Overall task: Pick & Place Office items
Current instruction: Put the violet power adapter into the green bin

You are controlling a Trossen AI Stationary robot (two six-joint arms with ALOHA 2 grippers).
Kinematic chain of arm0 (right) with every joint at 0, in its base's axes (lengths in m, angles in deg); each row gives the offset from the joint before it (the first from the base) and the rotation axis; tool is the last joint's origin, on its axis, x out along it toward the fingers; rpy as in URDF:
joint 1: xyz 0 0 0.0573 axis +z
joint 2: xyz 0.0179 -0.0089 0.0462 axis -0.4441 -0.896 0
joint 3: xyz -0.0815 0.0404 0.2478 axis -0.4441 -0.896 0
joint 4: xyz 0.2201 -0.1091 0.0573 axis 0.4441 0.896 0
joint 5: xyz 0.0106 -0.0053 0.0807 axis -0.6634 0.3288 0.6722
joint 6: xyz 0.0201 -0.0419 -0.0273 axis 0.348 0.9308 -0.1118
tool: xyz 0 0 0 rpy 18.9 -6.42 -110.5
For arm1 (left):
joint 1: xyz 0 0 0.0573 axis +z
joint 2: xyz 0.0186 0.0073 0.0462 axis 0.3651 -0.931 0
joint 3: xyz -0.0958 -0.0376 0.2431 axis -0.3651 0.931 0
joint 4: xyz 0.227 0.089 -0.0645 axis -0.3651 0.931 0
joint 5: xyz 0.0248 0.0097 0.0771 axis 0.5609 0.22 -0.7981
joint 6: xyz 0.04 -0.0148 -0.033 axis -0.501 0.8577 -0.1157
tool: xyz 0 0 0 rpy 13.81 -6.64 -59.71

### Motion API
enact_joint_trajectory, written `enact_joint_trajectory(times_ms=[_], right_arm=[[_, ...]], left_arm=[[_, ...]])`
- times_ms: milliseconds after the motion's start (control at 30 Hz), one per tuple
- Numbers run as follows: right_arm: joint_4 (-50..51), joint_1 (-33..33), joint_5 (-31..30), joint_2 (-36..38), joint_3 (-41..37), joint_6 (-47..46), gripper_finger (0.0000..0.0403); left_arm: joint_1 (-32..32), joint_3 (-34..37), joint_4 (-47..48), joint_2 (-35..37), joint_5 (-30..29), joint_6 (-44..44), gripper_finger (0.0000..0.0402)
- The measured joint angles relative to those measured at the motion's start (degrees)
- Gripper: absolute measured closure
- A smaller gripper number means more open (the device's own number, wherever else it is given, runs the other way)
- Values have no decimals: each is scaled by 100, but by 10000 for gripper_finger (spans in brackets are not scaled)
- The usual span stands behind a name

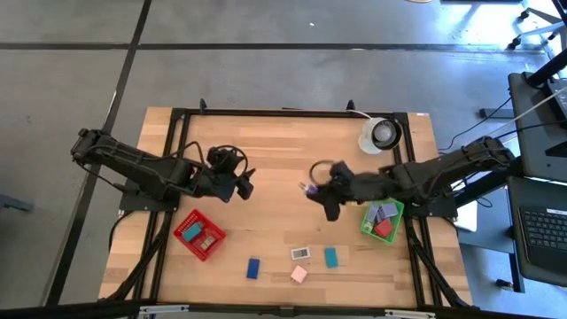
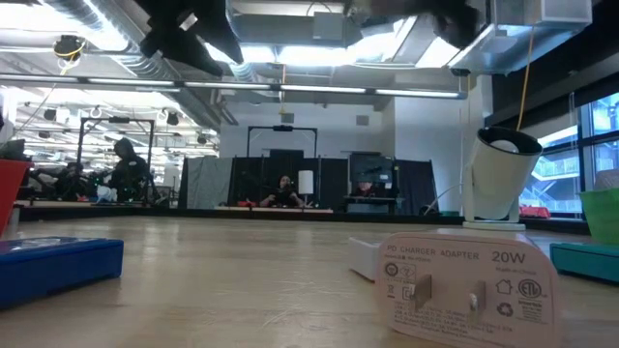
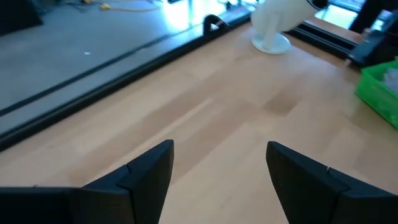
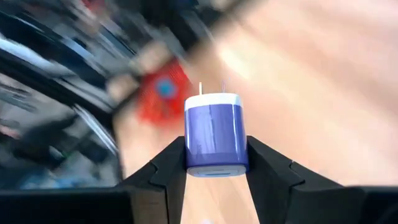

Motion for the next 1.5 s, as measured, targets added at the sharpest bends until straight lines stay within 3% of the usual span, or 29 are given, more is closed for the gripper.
enact_joint_trajectory(times_ms=[133,300,500,667,933,1167,1500], right_arm=[[1936,417,78,0,0,-1457,264],[3857,894,712,0,0,-2989,264],[5040,1590,1527,0,0,-4167,264],[5765,1990,1641,-2,-5,-5165,264],[5972,2183,2148,-11,-654,-6288,263],[5941,2179,1554,-11,-947,-6996,263],[5756,2176,1194,-56,-1010,-7170,244]], left_arm=[[102,0,-172,0,240,-183,149],[169,0,-215,0,254,-280,149],[239,0,-217,0,254,-280,149],[243,0,-215,0,205,-280,149],[243,0,-337,0,-3,-280,149],[243,0,-511,0,-6,-280,149],[243,0,-524,0,-6,-280,149]])
